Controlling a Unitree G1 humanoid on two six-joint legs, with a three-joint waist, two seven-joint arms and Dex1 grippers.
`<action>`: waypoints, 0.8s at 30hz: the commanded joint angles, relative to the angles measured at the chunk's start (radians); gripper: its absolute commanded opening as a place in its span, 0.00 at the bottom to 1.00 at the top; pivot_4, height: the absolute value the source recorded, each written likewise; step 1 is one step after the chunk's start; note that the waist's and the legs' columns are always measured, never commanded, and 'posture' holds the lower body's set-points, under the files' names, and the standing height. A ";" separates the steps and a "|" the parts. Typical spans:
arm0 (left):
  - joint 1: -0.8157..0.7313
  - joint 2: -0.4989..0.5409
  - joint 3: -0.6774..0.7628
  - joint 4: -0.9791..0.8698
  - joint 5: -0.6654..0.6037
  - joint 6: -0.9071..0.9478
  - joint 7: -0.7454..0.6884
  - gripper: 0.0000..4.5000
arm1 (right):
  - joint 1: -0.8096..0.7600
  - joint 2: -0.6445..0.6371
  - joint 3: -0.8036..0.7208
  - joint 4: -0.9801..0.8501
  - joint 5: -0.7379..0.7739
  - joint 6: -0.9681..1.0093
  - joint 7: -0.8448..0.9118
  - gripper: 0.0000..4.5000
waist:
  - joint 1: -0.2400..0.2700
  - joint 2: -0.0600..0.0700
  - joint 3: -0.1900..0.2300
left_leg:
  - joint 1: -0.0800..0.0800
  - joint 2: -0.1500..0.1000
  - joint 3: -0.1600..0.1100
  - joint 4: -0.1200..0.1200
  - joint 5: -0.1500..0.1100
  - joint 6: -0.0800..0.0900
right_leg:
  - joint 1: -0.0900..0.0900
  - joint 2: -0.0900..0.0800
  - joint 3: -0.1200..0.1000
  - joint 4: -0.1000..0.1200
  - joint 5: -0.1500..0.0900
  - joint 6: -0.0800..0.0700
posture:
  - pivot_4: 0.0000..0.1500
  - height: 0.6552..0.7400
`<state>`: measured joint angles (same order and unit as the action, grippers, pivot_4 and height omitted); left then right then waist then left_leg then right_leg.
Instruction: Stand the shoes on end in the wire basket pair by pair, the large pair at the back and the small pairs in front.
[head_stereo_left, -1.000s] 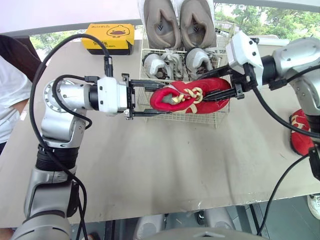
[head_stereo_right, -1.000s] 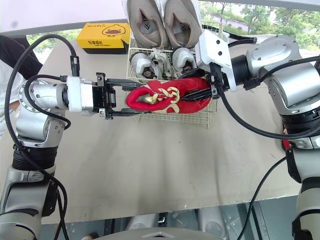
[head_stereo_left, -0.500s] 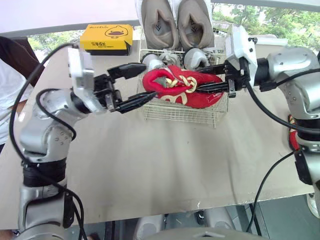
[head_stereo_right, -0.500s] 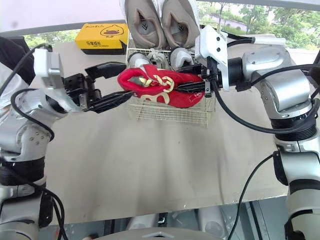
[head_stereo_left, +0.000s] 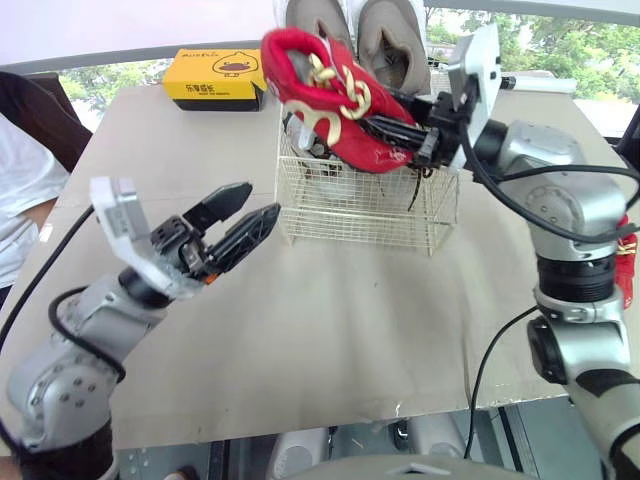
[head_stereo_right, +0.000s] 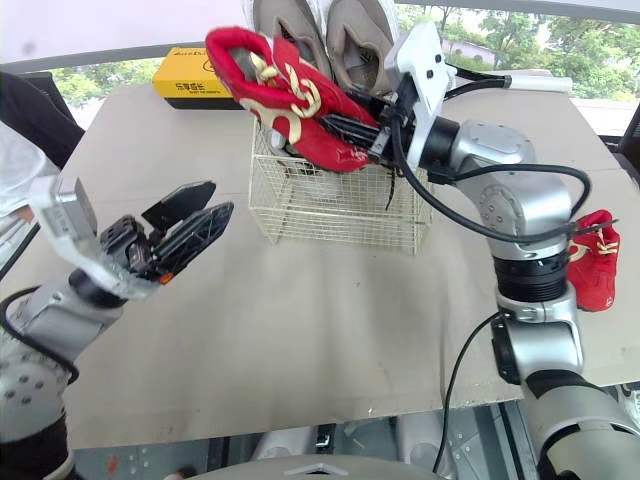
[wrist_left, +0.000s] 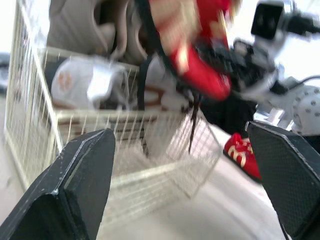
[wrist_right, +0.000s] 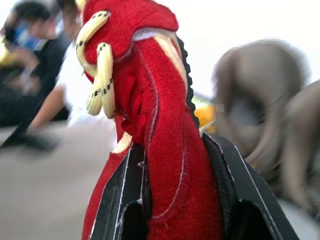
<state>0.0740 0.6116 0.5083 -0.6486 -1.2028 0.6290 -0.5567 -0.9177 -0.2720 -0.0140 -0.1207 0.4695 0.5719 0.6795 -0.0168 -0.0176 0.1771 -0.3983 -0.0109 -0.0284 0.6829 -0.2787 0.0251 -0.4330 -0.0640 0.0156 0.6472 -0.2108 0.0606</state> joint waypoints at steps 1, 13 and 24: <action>0.034 0.008 0.034 -0.043 -0.018 -0.033 -0.015 1.00 | -0.021 0.066 -0.035 0.039 -0.037 -0.154 -0.081 0.16 | 0.005 0.000 0.000 | 0.000 0.000 -0.001 0.000 0.000 0.000 | 0.000 0.002 -0.001 0.000 0.000 0.000 | 1.00 1.00; 0.017 0.012 0.006 -0.026 0.018 -0.075 0.005 1.00 | -0.028 0.188 -0.106 0.322 -0.025 -0.494 -0.062 0.16 | -0.001 0.000 0.000 | 0.001 -0.002 -0.001 -0.001 0.000 0.000 | 0.001 0.005 -0.001 0.000 0.000 0.000 | 1.00 1.00; -0.007 0.018 -0.002 -0.017 0.023 -0.080 0.017 1.00 | -0.034 0.192 -0.097 0.361 -0.018 -0.578 -0.060 0.16 | -0.001 0.000 0.000 | 0.001 -0.002 0.000 0.000 0.000 0.000 | 0.001 0.005 0.000 0.000 0.000 0.000 | 1.00 1.00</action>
<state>0.0754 0.6178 0.5005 -0.6551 -1.1772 0.5679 -0.5386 -0.9230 -0.0790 -0.0975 0.2673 0.4368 0.0093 0.6230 -0.0181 -0.0175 0.1769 -0.3969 -0.0125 -0.0285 0.6823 -0.2784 0.0250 -0.4319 -0.0589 0.0158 0.6474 -0.2107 0.0604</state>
